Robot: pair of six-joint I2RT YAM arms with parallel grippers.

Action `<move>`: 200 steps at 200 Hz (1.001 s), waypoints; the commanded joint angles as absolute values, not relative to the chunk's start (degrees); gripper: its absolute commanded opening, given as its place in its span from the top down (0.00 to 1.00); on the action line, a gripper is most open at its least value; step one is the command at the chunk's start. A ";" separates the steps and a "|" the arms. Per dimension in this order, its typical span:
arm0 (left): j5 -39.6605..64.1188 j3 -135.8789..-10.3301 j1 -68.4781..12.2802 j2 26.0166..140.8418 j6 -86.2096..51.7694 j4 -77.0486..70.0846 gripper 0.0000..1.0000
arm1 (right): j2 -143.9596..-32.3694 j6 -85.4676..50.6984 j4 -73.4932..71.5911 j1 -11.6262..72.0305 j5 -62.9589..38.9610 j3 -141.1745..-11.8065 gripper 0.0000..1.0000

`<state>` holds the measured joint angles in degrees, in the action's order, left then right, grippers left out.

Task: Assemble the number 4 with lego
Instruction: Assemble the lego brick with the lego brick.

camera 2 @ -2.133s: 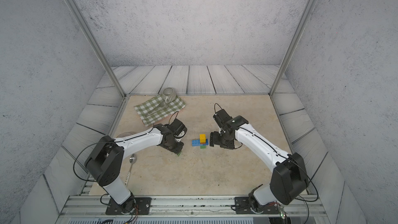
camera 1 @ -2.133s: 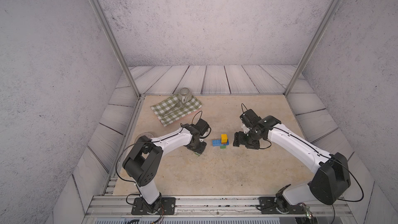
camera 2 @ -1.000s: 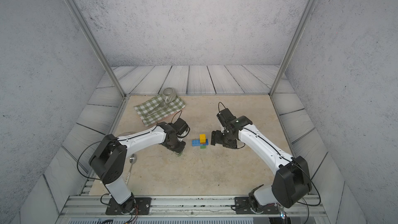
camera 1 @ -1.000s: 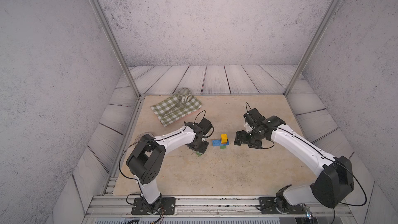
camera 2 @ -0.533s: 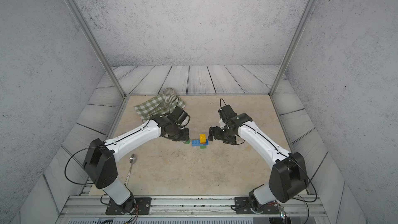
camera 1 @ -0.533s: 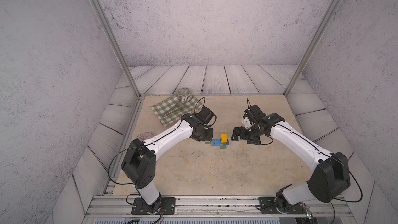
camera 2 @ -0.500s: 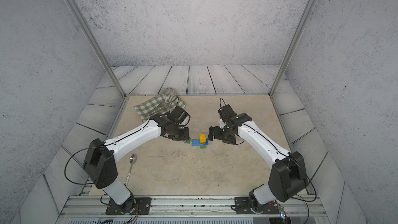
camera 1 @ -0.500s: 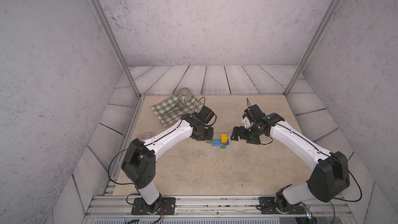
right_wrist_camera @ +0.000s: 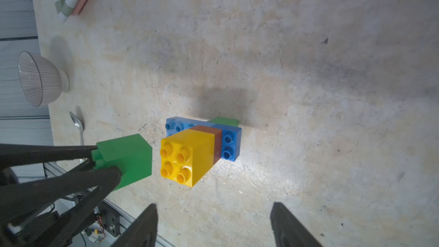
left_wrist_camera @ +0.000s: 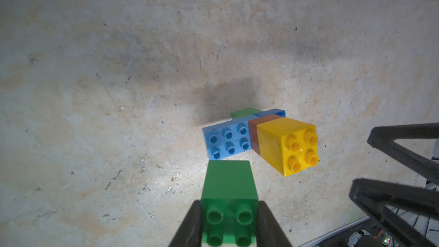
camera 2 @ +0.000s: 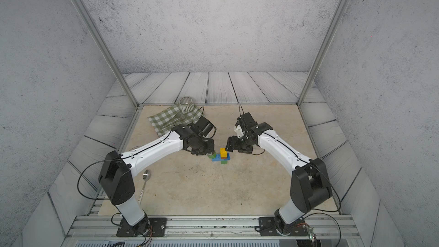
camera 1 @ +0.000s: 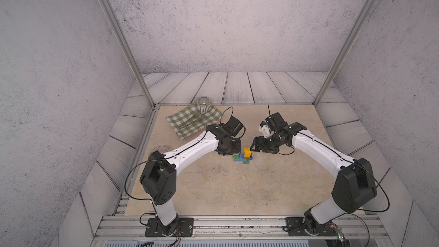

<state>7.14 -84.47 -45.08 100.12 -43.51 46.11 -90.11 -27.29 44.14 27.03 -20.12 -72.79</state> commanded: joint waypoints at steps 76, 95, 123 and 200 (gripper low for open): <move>5.91 -86.82 -45.44 102.92 -46.49 45.55 1.00 | -93.14 -26.17 39.32 26.87 -23.68 -72.50 0.39; 5.75 -86.78 -45.44 103.19 -46.59 45.35 1.00 | -93.55 -26.09 38.98 26.94 -24.23 -72.12 0.42; 5.46 -86.78 -45.44 103.64 -46.75 45.26 1.00 | -93.68 -26.10 38.41 27.04 -24.85 -71.55 0.44; 4.51 -86.45 -45.44 103.81 -46.48 45.35 1.00 | -94.48 -26.19 38.09 27.79 -23.91 -71.04 0.47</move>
